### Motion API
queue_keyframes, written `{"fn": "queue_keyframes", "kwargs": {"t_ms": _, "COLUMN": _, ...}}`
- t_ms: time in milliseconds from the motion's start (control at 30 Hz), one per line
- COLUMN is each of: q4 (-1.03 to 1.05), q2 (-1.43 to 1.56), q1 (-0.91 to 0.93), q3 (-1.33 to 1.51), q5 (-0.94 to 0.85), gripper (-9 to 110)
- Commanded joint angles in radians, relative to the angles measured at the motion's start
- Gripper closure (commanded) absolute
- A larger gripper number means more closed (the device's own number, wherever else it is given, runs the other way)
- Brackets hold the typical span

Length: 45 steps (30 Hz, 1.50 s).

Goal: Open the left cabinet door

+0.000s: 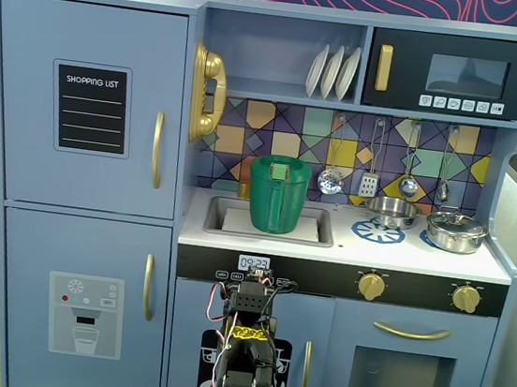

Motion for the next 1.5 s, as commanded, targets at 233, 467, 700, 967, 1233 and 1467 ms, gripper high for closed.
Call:
{"fn": "queue_keyframes", "kwargs": {"t_ms": 233, "q4": 0.141, "q2": -0.005, "q1": 0.032, "q3": 0.055, "q5": 0.0, "gripper": 101}}
{"fn": "queue_keyframes", "kwargs": {"t_ms": 467, "q4": 0.124, "q2": -0.005, "q1": 0.031, "q3": 0.054, "q5": -0.058, "gripper": 101}}
{"fn": "queue_keyframes", "kwargs": {"t_ms": 700, "q4": 0.04, "q2": -0.009, "q1": -0.121, "q3": -0.071, "q5": -0.029, "gripper": 101}}
{"fn": "queue_keyframes", "kwargs": {"t_ms": 967, "q4": -0.491, "q2": -0.152, "q1": -0.313, "q3": -0.288, "q5": 0.014, "gripper": 101}}
{"fn": "queue_keyframes", "kwargs": {"t_ms": 1233, "q4": -0.933, "q2": -0.376, "q1": -0.522, "q3": -0.549, "q5": -0.012, "gripper": 95}}
{"fn": "queue_keyframes", "kwargs": {"t_ms": 1467, "q4": -1.077, "q2": -0.525, "q1": -0.641, "q3": -0.781, "q5": -0.055, "gripper": 91}}
